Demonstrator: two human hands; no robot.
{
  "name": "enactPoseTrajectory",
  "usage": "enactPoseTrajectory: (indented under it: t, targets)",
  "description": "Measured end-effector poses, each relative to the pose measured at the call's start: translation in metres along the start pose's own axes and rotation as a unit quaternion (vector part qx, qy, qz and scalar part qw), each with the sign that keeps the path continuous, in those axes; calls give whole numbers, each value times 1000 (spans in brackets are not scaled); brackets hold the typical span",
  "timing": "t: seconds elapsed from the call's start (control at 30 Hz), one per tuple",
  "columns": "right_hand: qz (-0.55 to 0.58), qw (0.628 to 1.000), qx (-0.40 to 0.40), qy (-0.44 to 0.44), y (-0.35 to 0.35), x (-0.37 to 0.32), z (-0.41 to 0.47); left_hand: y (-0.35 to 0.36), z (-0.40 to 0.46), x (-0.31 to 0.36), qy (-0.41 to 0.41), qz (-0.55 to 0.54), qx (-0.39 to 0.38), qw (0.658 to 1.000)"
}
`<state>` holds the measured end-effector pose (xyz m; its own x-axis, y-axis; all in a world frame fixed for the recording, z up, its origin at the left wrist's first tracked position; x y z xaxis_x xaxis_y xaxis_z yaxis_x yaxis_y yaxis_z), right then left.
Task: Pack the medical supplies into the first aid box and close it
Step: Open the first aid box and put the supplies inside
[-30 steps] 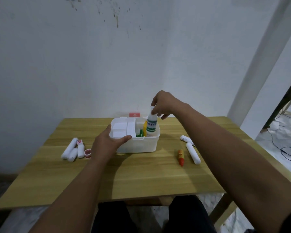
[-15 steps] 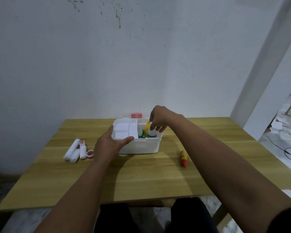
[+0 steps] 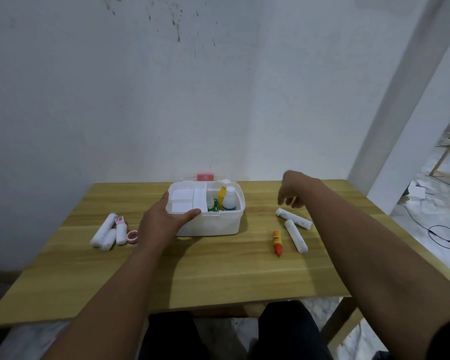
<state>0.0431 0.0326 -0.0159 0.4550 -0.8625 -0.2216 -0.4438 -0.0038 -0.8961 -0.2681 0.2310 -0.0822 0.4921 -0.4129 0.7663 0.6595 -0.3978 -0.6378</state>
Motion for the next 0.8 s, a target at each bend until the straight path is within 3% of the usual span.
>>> enactPoseTrajectory:
  t: [0.13, 0.2, 0.8]
  targets:
    - [-198, 978, -38, 47, 20, 26, -4, 1, 0, 1, 3, 3, 1, 1000]
    - [-231, 971, -49, 44, 31, 33, 2, 1, 1, 0, -1, 1, -2, 1000]
    - [-97, 993, 38, -49, 58, 22, 25, -1, 0, 2, 3, 16, 1, 1000]
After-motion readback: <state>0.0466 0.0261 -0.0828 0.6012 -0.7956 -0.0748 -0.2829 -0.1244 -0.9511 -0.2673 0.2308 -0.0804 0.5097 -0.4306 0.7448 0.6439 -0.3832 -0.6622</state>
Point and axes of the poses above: each hand's wrist, its own z-axis towards the middle knuckle, its own y-axis out of the palm, x = y × z, the point moved 7 cm from there along z, towards the middle knuckle, and after that the axes turned 5 degrees about -x, right-handed, at the moved point
